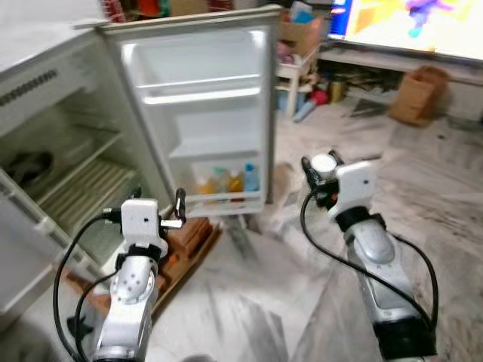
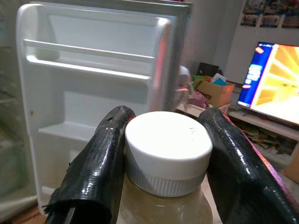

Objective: Restocking fridge

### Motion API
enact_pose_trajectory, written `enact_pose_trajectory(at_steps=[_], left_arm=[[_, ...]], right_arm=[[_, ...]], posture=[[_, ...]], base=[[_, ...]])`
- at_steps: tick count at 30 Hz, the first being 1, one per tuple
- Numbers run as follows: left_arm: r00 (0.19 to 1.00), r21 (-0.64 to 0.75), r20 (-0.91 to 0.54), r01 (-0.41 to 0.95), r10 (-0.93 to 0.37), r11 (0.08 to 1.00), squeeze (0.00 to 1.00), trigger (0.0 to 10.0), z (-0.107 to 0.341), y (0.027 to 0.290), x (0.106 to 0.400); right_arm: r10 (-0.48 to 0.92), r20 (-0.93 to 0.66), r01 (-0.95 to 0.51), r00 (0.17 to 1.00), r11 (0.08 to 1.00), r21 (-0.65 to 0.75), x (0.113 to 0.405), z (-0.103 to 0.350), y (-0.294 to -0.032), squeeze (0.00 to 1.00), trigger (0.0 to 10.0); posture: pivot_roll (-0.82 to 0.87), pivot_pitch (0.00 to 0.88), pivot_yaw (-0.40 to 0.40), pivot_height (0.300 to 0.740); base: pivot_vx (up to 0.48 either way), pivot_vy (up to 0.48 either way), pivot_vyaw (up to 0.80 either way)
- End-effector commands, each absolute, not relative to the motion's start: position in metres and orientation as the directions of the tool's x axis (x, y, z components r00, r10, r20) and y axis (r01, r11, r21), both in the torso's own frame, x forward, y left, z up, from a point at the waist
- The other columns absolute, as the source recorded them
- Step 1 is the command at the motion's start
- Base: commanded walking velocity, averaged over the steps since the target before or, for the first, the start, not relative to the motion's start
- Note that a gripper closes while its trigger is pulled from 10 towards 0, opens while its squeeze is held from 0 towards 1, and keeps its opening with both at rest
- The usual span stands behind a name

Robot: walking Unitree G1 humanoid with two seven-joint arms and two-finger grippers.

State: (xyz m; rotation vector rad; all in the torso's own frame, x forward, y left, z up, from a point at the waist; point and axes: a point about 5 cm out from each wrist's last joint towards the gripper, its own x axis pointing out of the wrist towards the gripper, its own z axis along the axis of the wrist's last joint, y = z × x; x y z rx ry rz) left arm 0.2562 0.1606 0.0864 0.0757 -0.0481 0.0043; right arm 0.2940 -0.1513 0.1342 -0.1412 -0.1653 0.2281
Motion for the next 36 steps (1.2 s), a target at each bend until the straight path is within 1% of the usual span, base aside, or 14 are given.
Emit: enact_pose_trajectory(at_steps=[1,3,6,8,12,14,19,20,21,24,31,36], left_arm=[[0.998,0.103,0.046,-0.04,0.036,0.994,0.0,10.0,0.087,0.17,0.257],[0.998,0.108,0.048,-0.056,0.051,0.993,0.0,10.0,0.087,0.171,0.257],[0.997,0.109,0.049,-0.065,0.06,0.992,0.0,10.0,0.086,0.171,0.257],[0.995,0.109,0.055,-0.083,0.078,0.991,0.0,10.0,0.087,0.172,0.256],[0.996,0.102,0.057,-0.073,0.067,0.992,0.0,10.0,0.088,0.17,0.254],[0.997,0.092,0.071,-0.037,0.031,0.995,0.0,10.0,0.09,0.167,0.255],[0.994,0.09,0.105,-0.01,0.0,0.996,0.0,10.0,0.1,0.165,0.26],[0.992,0.091,0.121,0.009,-0.02,0.996,0.0,10.0,0.107,0.164,0.263],[0.992,0.091,0.121,0.009,-0.02,0.996,0.0,10.0,0.107,0.164,0.263],[0.992,0.093,0.123,0.015,-0.026,0.996,0.0,10.0,0.108,0.165,0.264],[0.992,0.075,0.116,0.036,-0.045,0.997,0.0,10.0,0.109,0.158,0.269],[0.992,0.07,0.116,0.041,-0.049,0.997,0.0,10.0,0.11,0.158,0.267]], right_arm=[[0.266,0.189,-0.244,0.945,0.961,-0.129,0.297,0.143,-0.139,0.0,10.0],[0.281,0.186,-0.263,0.941,0.958,-0.116,0.299,0.143,-0.137,0.0,10.0],[0.291,0.185,-0.273,0.939,0.955,-0.116,0.3,0.143,-0.136,0.0,10.0],[0.315,0.182,-0.296,0.932,0.947,-0.126,0.304,0.143,-0.131,0.0,10.0],[0.332,0.187,-0.312,0.925,0.942,-0.127,0.31,0.146,-0.127,0.0,10.0],[0.329,0.199,-0.309,0.923,0.943,-0.123,0.313,0.149,-0.125,0.0,10.0],[0.323,0.241,-0.293,0.915,0.944,-0.151,0.315,0.157,-0.124,0.0,10.0],[0.298,0.293,-0.256,0.909,0.951,-0.175,0.317,0.169,-0.126,0.0,10.0],[0.298,0.293,-0.256,0.909,0.951,-0.175,0.317,0.169,-0.126,0.0,10.0],[0.339,0.331,-0.275,0.88,0.934,-0.226,0.317,0.179,-0.122,0.0,10.0],[0.328,0.414,-0.248,0.849,0.94,-0.236,0.326,0.207,-0.122,0.0,10.0],[0.328,0.44,-0.234,0.836,0.938,-0.256,0.327,0.213,-0.123,0.0,10.0]], posture=[[0.03,0.008,0.035,0.74],[0.05,0.004,0.007,0.74],[0.06,0.002,-0.003,0.74],[0.09,0.0,-0.036,0.74],[0.1,0.0,-0.043,0.74],[0.1,0.0,-0.04,0.74],[0.1,0.0,-0.02,0.74],[0.1,0.0,-0.012,0.74],[0.1,0.0,-0.012,0.74],[0.09,0.0,-0.003,0.74],[0.08,0.0,0.004,0.74],[0.08,0.005,0.002,0.74]], base=[[0.311,0.244,0.0],[0.0,0.0,0.0],[0.0,0.0,0.0],[0.0,0.0,0.0],[0.0,0.0,0.0],[0.0,0.0,0.0],[0.413,0.0,0.0],[0.48,0.0,0.0],[0.48,0.0,0.0],[0.48,0.0,0.0],[0.464,0.0,0.0],[0.411,0.16,0.0]])
